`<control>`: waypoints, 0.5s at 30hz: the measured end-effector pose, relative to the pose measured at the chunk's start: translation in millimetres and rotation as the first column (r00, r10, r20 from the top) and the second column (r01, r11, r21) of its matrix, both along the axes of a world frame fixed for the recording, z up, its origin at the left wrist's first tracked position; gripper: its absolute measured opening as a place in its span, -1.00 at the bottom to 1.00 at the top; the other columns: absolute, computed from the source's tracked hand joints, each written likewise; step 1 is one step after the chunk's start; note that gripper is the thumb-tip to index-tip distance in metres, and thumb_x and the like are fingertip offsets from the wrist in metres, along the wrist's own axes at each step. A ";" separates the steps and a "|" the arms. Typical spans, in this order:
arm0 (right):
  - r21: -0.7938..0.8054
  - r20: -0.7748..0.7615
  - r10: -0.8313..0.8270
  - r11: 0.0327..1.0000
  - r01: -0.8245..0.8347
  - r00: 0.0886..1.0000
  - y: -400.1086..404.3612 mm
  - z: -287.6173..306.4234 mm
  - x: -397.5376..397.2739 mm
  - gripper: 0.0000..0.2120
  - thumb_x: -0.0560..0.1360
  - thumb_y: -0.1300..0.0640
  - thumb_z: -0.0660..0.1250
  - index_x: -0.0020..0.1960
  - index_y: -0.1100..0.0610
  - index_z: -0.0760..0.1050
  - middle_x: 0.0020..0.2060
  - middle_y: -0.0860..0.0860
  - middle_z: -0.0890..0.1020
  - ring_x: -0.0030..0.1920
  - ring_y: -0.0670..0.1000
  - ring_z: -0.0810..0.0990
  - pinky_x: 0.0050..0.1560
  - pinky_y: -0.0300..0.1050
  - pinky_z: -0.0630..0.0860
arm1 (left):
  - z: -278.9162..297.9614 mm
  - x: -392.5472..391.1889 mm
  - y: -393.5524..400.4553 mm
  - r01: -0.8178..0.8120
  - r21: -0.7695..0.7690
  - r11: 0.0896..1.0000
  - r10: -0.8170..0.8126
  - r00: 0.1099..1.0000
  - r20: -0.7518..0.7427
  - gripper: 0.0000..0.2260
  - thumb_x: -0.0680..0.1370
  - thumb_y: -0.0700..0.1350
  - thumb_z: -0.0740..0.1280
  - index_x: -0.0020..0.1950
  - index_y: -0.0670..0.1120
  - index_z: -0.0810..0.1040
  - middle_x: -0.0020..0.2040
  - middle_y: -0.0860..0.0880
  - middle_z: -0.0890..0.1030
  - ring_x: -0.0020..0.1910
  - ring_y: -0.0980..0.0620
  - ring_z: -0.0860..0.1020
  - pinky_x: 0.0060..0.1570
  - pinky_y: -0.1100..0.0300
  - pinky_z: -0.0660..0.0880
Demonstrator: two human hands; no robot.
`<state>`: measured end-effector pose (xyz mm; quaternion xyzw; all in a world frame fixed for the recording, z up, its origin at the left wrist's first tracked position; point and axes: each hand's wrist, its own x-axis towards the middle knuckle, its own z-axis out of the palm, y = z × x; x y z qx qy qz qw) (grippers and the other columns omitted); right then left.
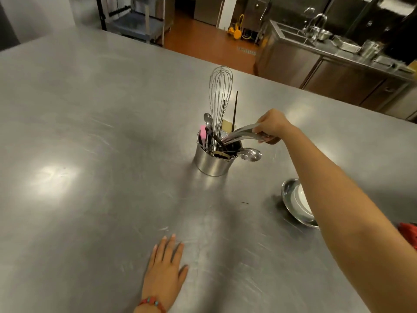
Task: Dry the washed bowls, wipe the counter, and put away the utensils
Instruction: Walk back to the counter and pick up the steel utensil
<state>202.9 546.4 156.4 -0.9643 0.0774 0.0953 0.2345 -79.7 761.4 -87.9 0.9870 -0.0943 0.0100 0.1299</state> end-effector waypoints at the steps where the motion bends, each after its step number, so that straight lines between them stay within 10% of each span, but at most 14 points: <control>1: -0.020 0.015 0.016 1.000 -0.015 1.000 -1.2 0.6 1.4 -0.82 0.40 0.35 0.32 -0.02 0.40 0.57 -0.24 0.27 0.64 -0.50 0.04 0.55 -0.43 -0.14 0.51 | 0.0 -0.2 -0.3 -0.002 0.014 1.000 0.002 1.000 -0.004 -0.25 0.58 0.13 -0.30 -0.01 -0.13 0.67 0.08 -0.16 0.65 0.18 -0.19 0.44 0.42 0.21 -0.22; 15: -0.402 0.156 0.183 0.909 -0.107 0.971 -4.3 11.7 8.9 -0.82 0.35 0.25 0.38 -0.05 0.15 0.63 -0.20 0.08 0.61 -0.20 0.11 0.58 -0.14 0.01 0.59 | 0.7 1.4 -1.2 0.014 0.101 0.995 -0.011 1.000 -0.025 -0.27 0.58 0.13 -0.31 0.05 -0.09 0.65 0.12 -0.12 0.64 0.08 -0.15 0.62 0.40 0.20 -0.20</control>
